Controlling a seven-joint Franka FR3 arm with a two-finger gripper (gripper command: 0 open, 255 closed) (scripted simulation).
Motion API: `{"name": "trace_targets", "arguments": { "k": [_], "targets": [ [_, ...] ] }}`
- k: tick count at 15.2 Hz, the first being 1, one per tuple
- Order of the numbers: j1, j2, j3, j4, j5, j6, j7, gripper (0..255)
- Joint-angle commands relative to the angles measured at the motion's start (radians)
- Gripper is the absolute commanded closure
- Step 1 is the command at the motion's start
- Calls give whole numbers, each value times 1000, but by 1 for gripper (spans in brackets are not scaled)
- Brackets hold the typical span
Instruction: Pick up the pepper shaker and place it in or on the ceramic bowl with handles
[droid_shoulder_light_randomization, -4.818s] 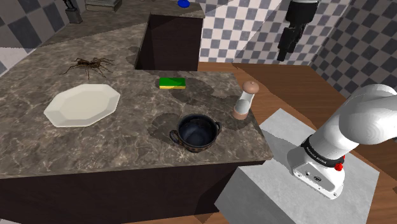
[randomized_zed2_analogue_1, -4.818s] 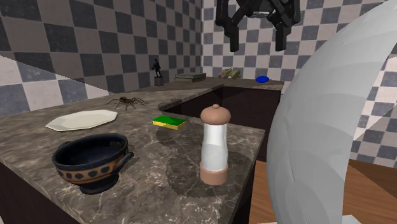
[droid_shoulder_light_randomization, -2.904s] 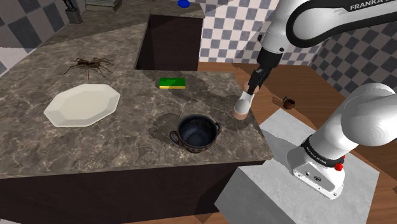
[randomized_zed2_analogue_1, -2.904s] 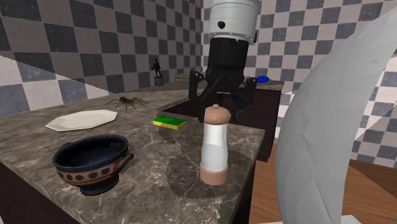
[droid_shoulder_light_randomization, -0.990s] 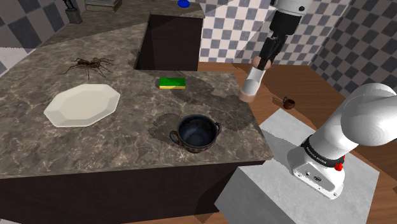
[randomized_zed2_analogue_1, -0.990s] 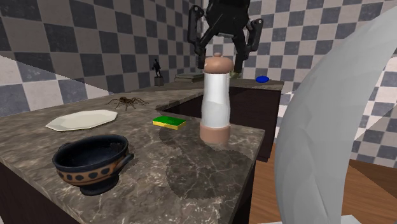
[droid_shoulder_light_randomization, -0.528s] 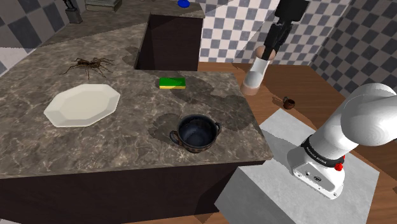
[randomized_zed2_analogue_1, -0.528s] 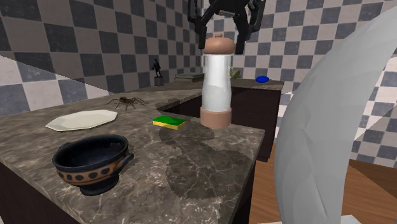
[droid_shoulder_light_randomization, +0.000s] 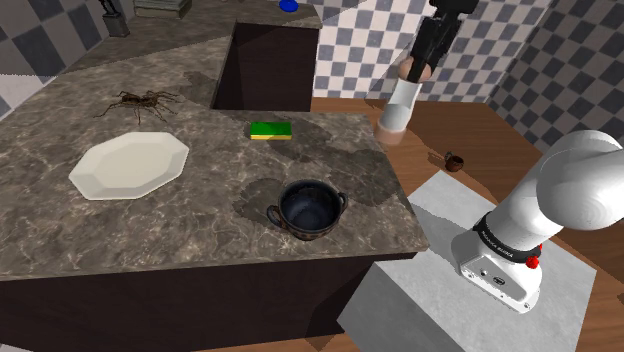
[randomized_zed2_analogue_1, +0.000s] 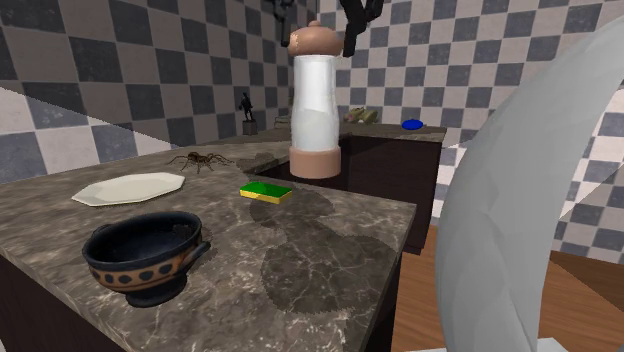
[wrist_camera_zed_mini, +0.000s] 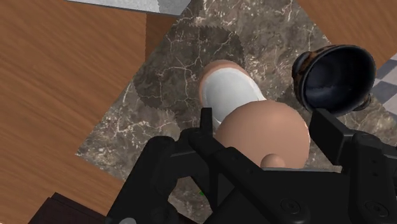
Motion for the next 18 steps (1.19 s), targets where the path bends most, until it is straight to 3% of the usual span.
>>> {"name": "trace_targets", "arguments": {
  "k": [1, 10, 18],
  "targets": [
    [17, 19, 44, 28, 27, -1, 52, 255],
    [63, 171, 221, 227, 96, -6, 268, 255],
    [83, 372, 382, 474, 81, -15, 475, 255]
  ]
}}
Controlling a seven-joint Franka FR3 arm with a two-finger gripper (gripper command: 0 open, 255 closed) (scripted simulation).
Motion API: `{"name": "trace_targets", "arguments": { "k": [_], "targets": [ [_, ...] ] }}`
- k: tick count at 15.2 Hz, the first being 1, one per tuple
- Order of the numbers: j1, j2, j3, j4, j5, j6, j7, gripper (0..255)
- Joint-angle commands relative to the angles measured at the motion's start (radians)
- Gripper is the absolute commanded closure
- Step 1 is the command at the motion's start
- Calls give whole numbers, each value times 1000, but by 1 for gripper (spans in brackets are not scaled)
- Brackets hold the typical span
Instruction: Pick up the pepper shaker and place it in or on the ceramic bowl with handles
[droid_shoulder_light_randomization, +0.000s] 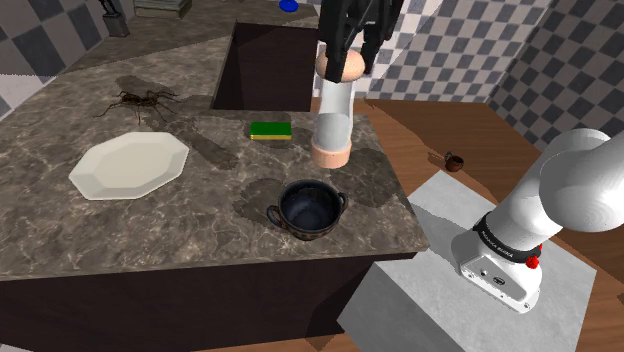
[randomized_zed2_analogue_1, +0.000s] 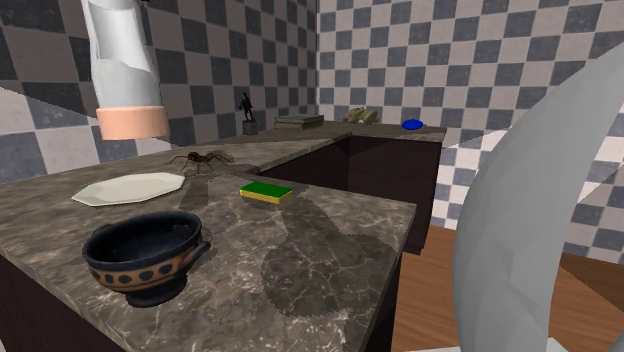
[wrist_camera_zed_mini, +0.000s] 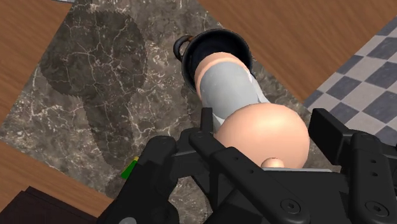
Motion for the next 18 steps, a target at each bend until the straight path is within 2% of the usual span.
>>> {"name": "trace_targets", "arguments": {
  "k": [1, 18],
  "targets": [
    [1, 37, 23, 30, -8, 11, 28, 255],
    [14, 15, 44, -215, 18, 234, -6, 255]
  ]
}}
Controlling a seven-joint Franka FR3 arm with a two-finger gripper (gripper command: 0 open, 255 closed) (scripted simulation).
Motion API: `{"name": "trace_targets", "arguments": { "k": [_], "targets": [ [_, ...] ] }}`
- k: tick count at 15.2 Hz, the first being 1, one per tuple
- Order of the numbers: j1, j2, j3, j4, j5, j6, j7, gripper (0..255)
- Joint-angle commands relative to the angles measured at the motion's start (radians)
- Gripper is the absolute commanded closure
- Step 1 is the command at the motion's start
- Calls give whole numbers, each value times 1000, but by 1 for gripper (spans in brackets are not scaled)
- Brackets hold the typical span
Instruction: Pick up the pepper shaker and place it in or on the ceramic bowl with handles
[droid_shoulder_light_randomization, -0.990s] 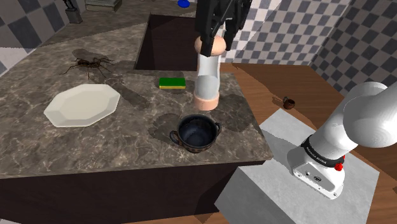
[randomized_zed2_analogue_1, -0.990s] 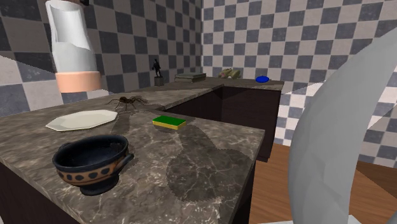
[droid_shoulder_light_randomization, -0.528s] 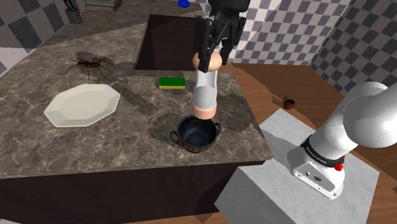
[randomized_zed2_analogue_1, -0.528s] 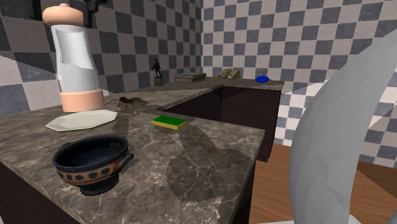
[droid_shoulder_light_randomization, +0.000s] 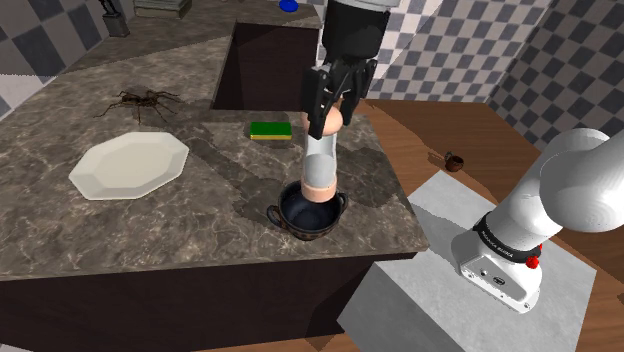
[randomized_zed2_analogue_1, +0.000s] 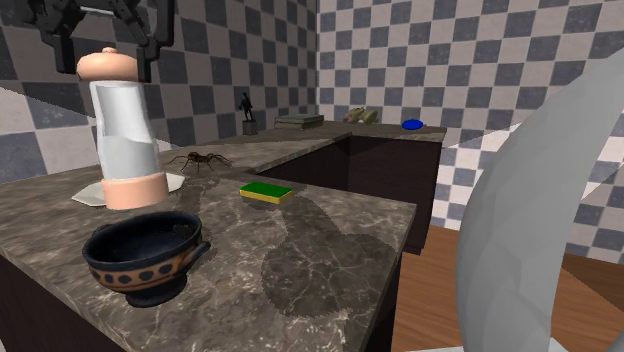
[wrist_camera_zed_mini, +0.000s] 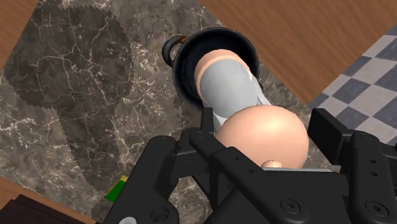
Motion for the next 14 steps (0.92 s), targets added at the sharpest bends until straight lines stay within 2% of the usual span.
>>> {"name": "trace_targets", "arguments": {
  "k": [1, 8, 14],
  "targets": [
    [1, 0, 3, -25, 3, 25, -3, 255],
    [5, 14, 18, -112, 10, 126, -13, 255],
    [5, 14, 18, -112, 10, 126, -13, 255]
  ]
}}
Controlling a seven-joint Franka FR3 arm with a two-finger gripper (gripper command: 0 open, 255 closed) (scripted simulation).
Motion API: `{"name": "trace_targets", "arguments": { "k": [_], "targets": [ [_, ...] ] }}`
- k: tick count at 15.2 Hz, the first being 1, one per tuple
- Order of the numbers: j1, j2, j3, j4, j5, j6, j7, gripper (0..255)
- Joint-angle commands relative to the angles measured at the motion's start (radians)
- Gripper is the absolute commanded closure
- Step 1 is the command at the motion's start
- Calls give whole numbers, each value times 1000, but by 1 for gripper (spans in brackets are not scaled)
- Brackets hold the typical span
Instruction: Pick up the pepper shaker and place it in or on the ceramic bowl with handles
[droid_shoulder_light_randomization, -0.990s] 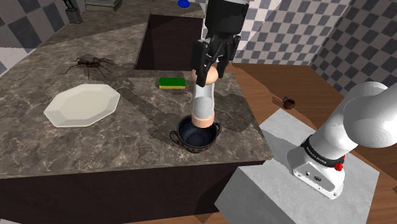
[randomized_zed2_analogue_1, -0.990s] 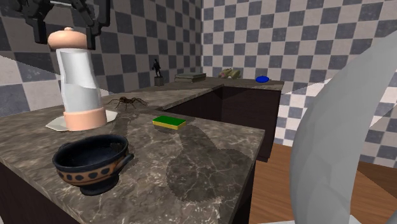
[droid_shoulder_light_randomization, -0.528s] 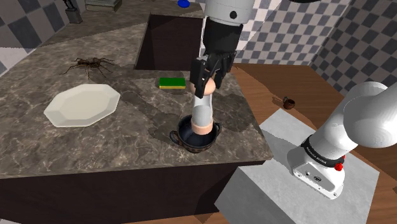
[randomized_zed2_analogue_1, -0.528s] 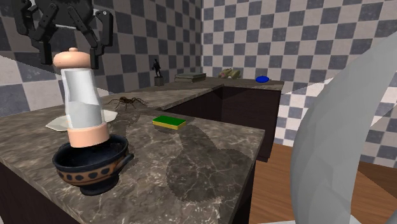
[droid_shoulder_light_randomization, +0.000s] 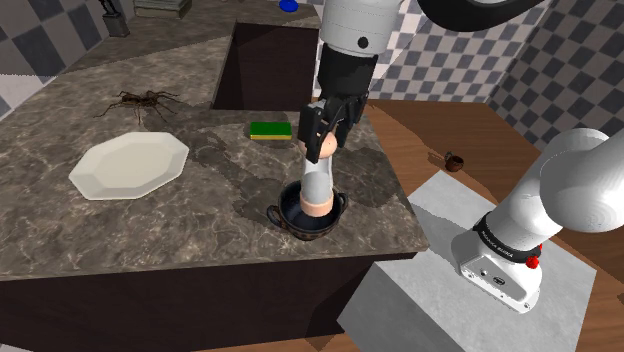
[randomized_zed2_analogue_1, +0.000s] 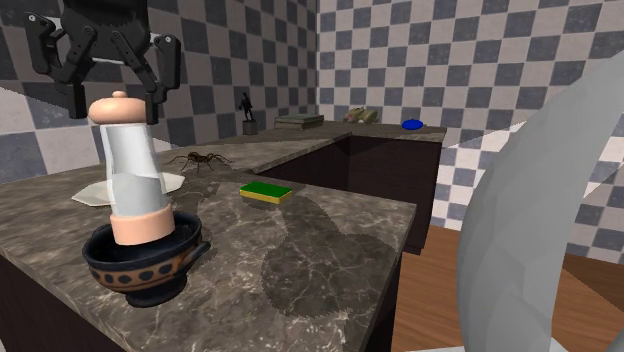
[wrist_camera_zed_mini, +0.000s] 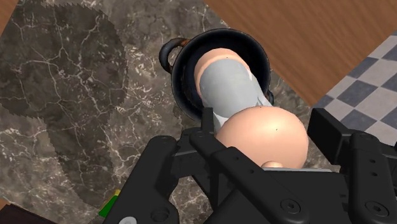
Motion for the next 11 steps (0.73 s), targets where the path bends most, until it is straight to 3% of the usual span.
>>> {"name": "trace_targets", "arguments": {
  "k": [1, 2, 3, 8, 11],
  "targets": [
    [0, 0, 0, 0, 0, 0, 0, 255],
    [0, 0, 0, 0, 0, 0, 0, 255],
    [0, 0, 0, 0, 0, 0, 0, 0],
    [0, 0, 0, 0, 0, 0, 0, 0],
    [-6, -21, -23, 81, -7, -102, 0, 0]
  ]
}}
